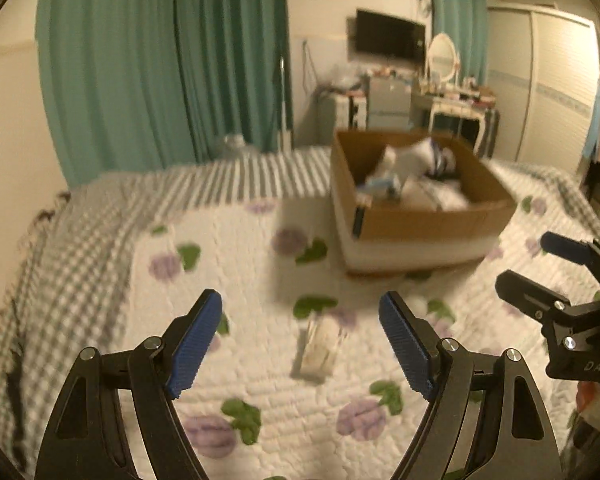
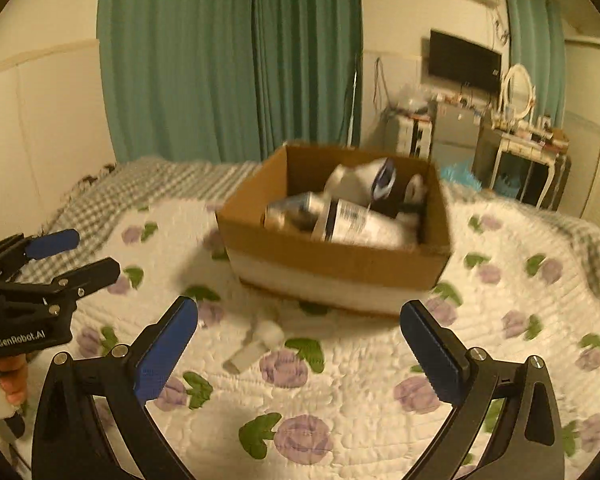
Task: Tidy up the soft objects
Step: 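Grasp the white mesh insert with the left gripper while the right gripper grasps the white sock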
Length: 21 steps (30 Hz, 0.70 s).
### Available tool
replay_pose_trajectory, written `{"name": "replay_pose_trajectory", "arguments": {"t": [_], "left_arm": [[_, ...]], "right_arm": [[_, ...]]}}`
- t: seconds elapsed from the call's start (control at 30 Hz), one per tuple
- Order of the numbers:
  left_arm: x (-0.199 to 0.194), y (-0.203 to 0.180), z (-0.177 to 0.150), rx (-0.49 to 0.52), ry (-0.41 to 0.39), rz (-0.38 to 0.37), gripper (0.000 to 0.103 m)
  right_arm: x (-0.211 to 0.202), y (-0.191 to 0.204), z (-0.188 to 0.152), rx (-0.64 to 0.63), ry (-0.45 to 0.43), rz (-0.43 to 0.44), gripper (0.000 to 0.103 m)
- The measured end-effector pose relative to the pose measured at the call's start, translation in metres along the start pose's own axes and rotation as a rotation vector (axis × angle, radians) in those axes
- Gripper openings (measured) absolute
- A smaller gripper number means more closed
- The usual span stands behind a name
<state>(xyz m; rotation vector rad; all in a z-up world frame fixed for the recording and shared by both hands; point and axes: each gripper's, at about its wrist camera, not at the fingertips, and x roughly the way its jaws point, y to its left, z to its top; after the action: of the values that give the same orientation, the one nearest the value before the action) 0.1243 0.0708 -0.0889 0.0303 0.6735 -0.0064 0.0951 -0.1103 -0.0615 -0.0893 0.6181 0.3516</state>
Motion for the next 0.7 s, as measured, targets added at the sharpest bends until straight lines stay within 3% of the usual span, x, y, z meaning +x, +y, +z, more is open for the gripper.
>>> {"name": "replay_pose_trajectory", "arguments": {"t": [0.13, 0.23, 0.4, 0.57, 0.63, 0.67, 0.7], "left_arm": [[0.037, -0.004, -0.021, 0.024, 0.080, 0.001, 0.081], [0.058, -0.007, -0.033, 0.040, 0.107, 0.005, 0.080], [0.079, -0.008, -0.047, 0.063, 0.139, -0.007, 0.079], [0.085, -0.010, -0.055, 0.085, 0.138, -0.029, 0.078], [0.085, -0.009, -0.056, 0.085, 0.129, -0.035, 0.071], [0.085, -0.009, -0.056, 0.085, 0.129, -0.039, 0.059], [0.087, -0.009, -0.056, 0.086, 0.136, -0.041, 0.054]], "right_arm": [[0.040, 0.000, -0.016, -0.011, 0.083, 0.025, 0.102], [0.064, 0.000, -0.023, 0.001, 0.130, 0.039, 0.096], [0.101, 0.005, -0.036, 0.015, 0.205, 0.069, 0.074], [0.120, 0.009, -0.037, 0.022, 0.239, 0.103, 0.063], [0.124, 0.009, -0.035, 0.025, 0.246, 0.118, 0.054], [0.127, 0.010, -0.034, 0.021, 0.254, 0.130, 0.047], [0.129, 0.012, -0.034, 0.017, 0.261, 0.142, 0.038]]}}
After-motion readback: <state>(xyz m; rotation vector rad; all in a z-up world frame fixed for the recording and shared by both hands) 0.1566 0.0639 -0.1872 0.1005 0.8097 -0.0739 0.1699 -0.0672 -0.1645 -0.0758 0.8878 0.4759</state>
